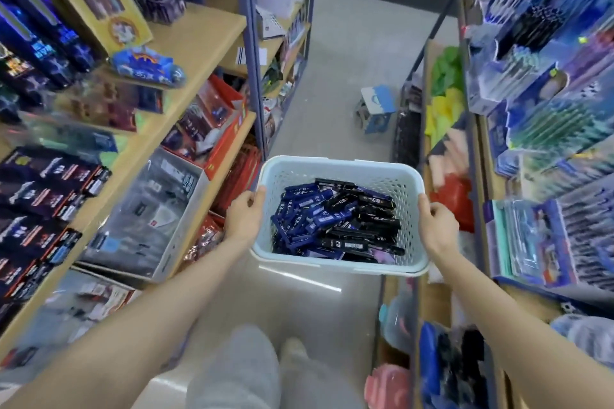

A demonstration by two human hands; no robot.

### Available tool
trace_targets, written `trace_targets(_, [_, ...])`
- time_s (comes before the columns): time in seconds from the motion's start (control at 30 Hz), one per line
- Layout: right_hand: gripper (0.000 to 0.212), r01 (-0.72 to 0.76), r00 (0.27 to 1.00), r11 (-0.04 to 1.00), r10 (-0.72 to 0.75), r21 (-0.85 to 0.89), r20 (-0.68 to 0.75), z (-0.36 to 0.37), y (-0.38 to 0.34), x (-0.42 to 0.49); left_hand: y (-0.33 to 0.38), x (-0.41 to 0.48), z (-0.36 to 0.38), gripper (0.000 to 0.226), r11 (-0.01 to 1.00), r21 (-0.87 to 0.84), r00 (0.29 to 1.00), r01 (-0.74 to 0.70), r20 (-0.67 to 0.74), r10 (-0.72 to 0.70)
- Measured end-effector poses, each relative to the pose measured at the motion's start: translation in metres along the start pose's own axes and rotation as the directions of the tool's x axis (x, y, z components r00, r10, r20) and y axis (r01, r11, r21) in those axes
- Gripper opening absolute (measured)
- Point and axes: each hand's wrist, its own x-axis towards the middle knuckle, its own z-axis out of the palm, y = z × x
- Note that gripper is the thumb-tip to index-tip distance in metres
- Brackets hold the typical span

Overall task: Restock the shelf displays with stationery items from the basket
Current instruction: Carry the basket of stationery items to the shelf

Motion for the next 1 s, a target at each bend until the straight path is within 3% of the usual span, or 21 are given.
trace_targets(0.57, [0.051,-0.068,0.997,0.996,0.066,-0.053,-0.040,0.064,-0.116,0.258,0.145,0.280,0.073,0.043,0.991,0.093,0.993,-0.097,0.078,0.090])
trace_targets(0.8, [0.052,-0.109,0.991,0.993,0.104,-0.052,-0.085,0.062,-0.154,0.379,0.214,0.387,0.134,0.044,0.991,0.077,0.985,-0.112,0.141,0.100])
trace_targets(1.0, [0.047,-0.097,0.994,0.995,0.097,-0.016,-0.044,0.062,-0.174,0.500,0.271,0.468,0.194,0.041,0.997,0.030,0.987,-0.076,0.146,0.071])
